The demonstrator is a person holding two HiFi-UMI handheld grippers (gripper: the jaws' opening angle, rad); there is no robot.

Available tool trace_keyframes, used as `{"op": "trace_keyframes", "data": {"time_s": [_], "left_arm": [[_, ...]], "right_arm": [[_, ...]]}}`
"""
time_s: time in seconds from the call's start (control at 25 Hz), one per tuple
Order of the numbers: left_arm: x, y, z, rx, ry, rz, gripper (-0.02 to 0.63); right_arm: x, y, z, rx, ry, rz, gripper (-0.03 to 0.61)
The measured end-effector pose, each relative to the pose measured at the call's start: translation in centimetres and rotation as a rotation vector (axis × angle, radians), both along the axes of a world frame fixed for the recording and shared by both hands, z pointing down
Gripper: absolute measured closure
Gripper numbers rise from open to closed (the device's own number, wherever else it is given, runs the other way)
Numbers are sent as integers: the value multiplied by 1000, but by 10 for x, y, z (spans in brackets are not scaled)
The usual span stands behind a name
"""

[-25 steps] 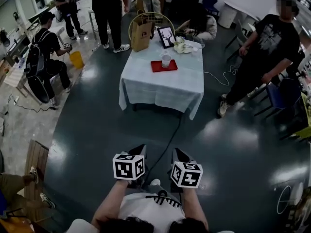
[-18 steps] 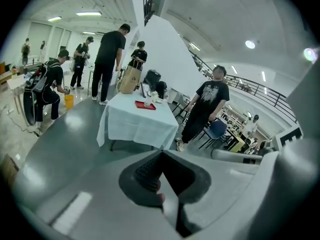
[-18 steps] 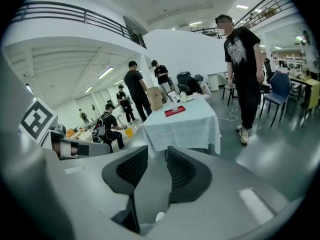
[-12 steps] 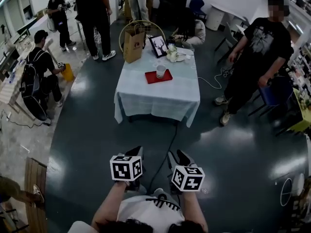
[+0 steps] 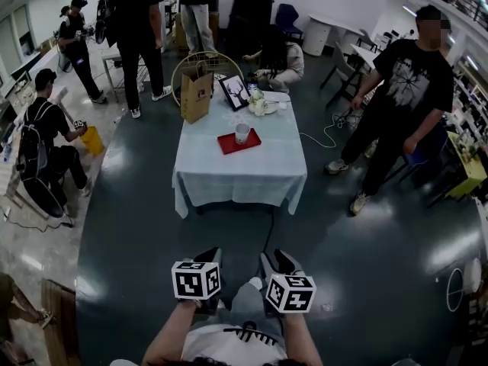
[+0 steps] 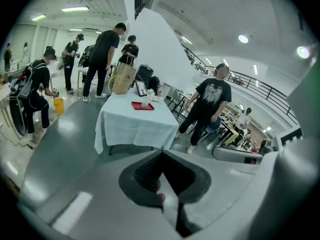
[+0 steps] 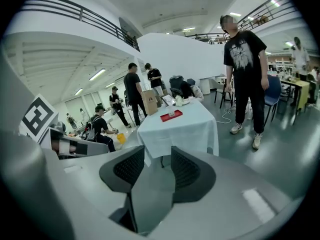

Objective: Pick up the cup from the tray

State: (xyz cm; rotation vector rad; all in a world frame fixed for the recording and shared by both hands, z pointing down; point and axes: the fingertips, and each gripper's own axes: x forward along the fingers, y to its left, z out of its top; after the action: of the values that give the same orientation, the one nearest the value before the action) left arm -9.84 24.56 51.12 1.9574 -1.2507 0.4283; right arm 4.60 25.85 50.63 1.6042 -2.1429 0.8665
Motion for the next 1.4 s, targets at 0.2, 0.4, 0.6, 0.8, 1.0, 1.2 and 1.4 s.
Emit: {"op": "trace_keyframes", "data": {"time_s": [0.2, 0.4, 0.6, 0.8, 1.0, 1.2, 1.4], "left_arm": [[-7, -14, 1, 8, -1, -6, 614], [-6, -45, 1, 18, 6, -11, 614], [-10, -84, 0, 22, 8, -37, 614], [-10, -136, 7, 2, 4, -75, 612], [-1, -193, 8, -10, 5, -108, 614], [15, -245, 6, -24, 6, -130, 614], [24, -289, 10, -36, -17, -159, 613]], "right_arm": [[-6, -15, 3, 1, -11, -6, 388], [-6, -46, 8, -3, -23, -9, 388], [-4, -97, 8, 8, -20, -28, 376], [-5, -155, 8, 28, -7, -79, 346], [-3, -216, 4, 53, 19, -142, 303], [9, -278, -2, 69, 53, -205, 272], [11, -330, -8, 91, 49, -263, 242]]}}
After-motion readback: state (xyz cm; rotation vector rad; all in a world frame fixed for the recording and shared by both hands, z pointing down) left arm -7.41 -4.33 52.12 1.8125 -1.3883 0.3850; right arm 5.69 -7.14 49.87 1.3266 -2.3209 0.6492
